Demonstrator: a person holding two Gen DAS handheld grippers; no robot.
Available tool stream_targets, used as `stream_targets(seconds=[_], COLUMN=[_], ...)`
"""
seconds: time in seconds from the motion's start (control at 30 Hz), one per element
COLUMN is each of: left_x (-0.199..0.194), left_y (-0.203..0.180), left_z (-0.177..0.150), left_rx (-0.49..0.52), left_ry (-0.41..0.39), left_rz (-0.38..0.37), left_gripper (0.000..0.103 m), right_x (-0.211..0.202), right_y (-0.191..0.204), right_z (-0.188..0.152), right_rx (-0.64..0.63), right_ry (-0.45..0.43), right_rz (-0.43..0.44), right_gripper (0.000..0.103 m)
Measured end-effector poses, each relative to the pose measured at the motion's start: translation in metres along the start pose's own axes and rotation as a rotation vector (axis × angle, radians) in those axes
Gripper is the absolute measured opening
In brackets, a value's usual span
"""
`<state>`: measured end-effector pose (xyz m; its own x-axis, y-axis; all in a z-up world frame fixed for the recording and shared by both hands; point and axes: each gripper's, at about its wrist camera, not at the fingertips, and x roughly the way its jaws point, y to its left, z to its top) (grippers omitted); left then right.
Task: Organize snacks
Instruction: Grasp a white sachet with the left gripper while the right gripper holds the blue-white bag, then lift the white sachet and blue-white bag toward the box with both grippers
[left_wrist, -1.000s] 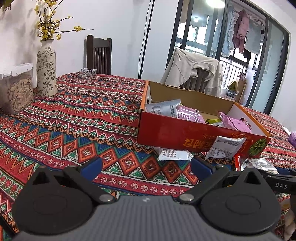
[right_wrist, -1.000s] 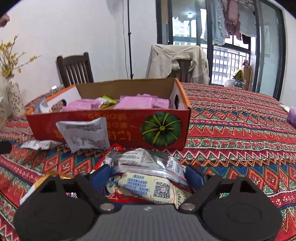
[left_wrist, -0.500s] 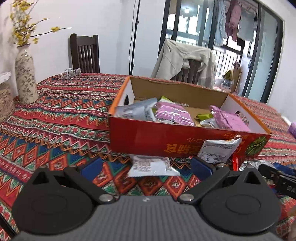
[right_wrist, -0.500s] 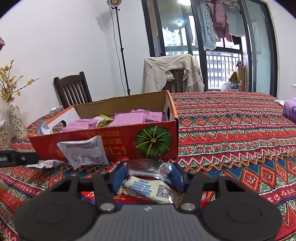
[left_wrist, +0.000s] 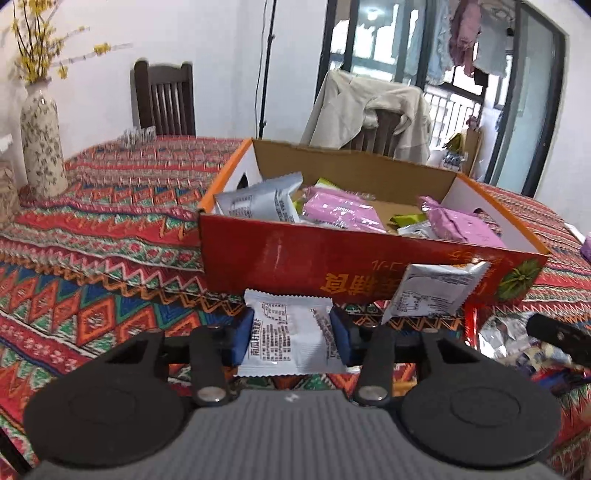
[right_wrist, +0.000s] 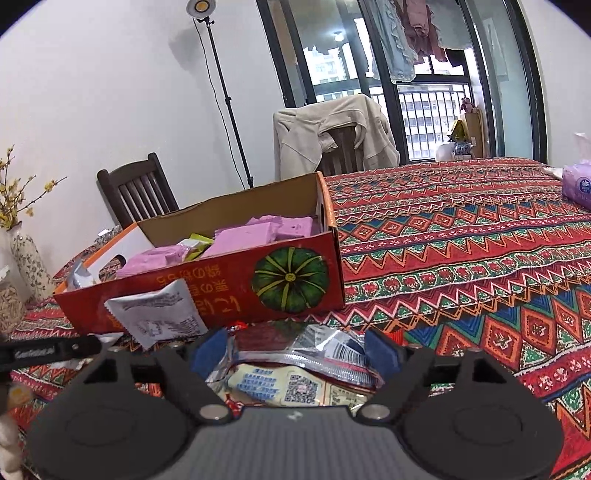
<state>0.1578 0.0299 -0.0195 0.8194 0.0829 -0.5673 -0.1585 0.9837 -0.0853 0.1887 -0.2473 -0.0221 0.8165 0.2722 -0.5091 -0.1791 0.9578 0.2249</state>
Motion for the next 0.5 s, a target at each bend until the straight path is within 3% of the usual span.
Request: stream_targets(seconds=[0.2, 0.4, 0.5], left_x=[-0.028, -0.031, -0.031], left_y=[0.012, 0.038, 0.049], left_z=[-0.011, -0.026, -0.026], left_rx=[0.021, -0.026, -0.088], left_ry=[-0.062, -0.061, -0.052], left_rz=[0.019, 0.031, -0.007], left_gripper=[0.046, 0.046, 0.046], right_x=[0.001, 0.004, 0.005], right_y=[0.000, 0.002, 0.003], right_z=[0.000, 0.000, -0.001], right_rx=[0.007, -0.002, -0.009], right_ry=[-0.001, 0.013, 0.017], right_rz=[-0.001, -0.011, -0.014], right_gripper=[0.089, 0.098, 0.102])
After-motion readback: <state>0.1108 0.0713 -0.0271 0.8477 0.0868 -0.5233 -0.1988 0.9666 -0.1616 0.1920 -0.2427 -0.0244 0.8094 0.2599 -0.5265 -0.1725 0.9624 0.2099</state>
